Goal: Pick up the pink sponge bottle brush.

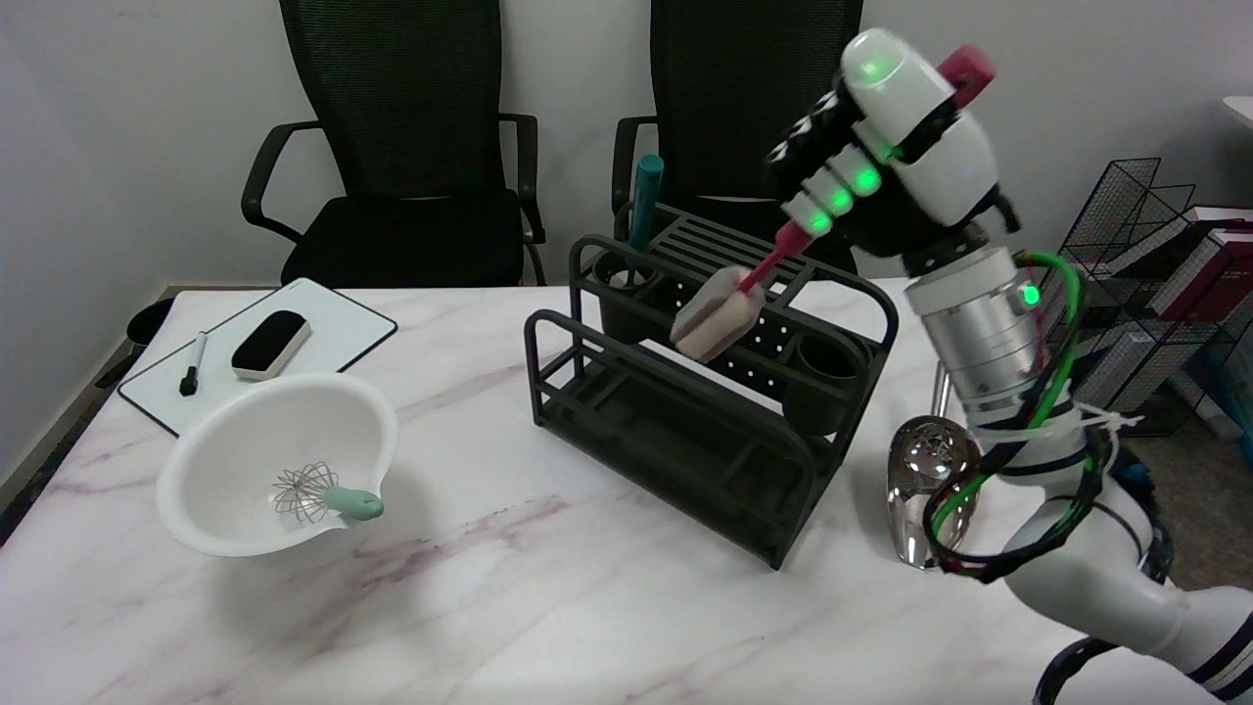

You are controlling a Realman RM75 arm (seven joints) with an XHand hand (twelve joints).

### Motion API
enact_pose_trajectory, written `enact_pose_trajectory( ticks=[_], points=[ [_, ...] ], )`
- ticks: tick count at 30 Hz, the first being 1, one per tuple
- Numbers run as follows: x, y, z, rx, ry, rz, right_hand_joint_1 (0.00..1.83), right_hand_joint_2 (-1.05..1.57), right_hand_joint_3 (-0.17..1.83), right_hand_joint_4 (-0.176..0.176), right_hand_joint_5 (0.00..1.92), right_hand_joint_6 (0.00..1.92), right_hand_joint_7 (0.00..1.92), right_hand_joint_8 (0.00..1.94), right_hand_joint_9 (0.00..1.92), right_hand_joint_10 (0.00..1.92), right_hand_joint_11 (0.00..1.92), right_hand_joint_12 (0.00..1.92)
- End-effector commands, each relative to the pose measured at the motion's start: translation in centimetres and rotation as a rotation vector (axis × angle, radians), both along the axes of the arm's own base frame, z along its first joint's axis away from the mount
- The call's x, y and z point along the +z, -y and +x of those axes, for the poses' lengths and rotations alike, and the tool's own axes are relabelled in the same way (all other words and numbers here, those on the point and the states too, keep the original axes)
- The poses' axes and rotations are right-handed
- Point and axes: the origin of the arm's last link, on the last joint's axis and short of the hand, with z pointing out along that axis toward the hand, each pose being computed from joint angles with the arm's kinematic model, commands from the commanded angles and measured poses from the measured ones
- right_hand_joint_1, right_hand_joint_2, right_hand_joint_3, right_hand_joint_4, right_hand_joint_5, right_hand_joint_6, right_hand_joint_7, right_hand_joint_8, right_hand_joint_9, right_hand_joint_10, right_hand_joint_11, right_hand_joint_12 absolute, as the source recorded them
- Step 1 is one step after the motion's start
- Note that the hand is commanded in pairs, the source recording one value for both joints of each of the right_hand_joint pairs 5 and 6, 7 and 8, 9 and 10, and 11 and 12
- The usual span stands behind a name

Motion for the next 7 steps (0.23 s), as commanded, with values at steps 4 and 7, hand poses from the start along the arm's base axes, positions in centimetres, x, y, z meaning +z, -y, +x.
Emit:
enact_pose_trajectory(
  ticks=[4,7],
  points=[
    [-6.5,-1.3,-9.1,-0.289,-0.042,0.184,1.01,1.57,0.79,0.000,1.92,1.92,1.92,1.92,1.92,1.92,1.92,1.92],
    [-7.5,-1.3,-10.6,-0.345,-0.045,0.210,1.03,1.57,0.78,0.000,1.92,1.92,1.92,1.92,1.92,1.92,1.92,1.92]
  ],
)
